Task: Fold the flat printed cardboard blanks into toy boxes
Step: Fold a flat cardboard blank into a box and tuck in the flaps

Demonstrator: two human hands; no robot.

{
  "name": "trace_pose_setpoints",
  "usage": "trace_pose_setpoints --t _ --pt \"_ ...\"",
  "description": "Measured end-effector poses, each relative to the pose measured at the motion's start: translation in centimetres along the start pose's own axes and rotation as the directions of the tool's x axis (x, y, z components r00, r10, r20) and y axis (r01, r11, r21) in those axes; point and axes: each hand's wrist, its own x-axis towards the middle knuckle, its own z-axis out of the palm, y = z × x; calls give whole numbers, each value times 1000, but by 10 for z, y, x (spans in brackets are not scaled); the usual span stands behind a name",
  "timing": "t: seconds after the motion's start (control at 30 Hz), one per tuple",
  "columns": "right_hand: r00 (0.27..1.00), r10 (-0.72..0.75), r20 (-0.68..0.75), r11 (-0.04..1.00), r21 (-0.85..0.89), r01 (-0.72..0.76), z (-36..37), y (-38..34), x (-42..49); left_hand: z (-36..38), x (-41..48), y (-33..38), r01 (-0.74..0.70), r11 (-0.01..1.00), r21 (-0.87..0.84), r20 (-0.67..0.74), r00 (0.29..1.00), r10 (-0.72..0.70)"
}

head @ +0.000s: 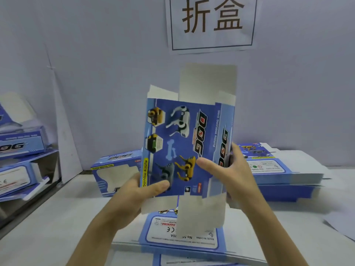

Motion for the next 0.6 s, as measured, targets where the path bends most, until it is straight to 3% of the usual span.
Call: trace_pose_setpoints --t 0.1,0.17,0.27,0.43,0.6 --pt "998 32 -54 999 -15 -33 -3 2 -1 -9 1 2 -126 988 89 119 986 115" --pt "997 29 -74 1000 12 -28 -2 4 -2 -5 4 2 -199 978 66 9 980 199" --pt "997 61 -39 998 -5 -61 -5 -3 -3 -1 9 0 -195 981 -23 -111 975 191" --pt "994 60 93 990 123 -71 -16 -14 -3 -12 6 1 -122 992 -26 55 991 124" --pt "998 0 65 994 110 -7 -14 -14 -4 1 9 1 -176 984 -24 -159 973 170"
